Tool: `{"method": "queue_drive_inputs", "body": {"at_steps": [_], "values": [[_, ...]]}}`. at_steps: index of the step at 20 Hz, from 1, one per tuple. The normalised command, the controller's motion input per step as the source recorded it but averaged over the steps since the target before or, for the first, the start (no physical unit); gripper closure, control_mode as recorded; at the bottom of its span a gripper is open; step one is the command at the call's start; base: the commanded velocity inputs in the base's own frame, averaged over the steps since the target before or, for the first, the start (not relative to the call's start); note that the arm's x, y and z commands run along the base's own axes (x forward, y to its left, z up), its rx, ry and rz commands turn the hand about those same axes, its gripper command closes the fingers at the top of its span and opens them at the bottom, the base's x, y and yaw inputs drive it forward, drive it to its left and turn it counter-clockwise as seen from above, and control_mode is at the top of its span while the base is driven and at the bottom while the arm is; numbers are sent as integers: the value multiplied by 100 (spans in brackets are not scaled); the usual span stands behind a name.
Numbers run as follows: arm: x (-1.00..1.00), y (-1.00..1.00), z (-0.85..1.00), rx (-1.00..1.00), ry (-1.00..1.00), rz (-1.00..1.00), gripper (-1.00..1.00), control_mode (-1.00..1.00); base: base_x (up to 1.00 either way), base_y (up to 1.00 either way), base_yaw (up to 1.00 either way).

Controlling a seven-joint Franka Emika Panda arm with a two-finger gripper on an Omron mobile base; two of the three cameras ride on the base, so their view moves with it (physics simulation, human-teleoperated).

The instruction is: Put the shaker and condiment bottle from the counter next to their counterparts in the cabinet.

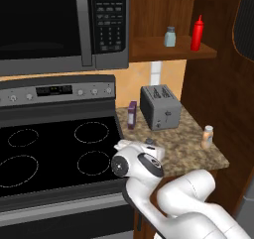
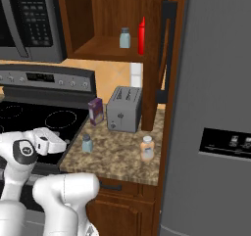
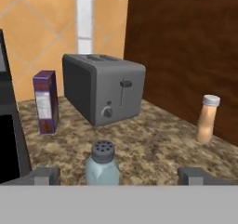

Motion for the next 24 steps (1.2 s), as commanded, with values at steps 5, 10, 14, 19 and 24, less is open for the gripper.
{"method": "queue_drive_inputs", "body": {"at_steps": [5, 10, 14, 19, 24], "values": [[5, -60, -54, 0, -13, 0, -100, -100, 0, 0, 0], [23, -74, -36, 0, -9, 0, -100, -100, 0, 0, 0], [29, -69, -40, 0, -4, 0, -100, -100, 0, 0, 0], [19, -43, -61, 0, 0, 0, -100, -100, 0, 0, 0], [38, -38, -42, 0, 0, 0, -100, -100, 0, 0, 0]]}}
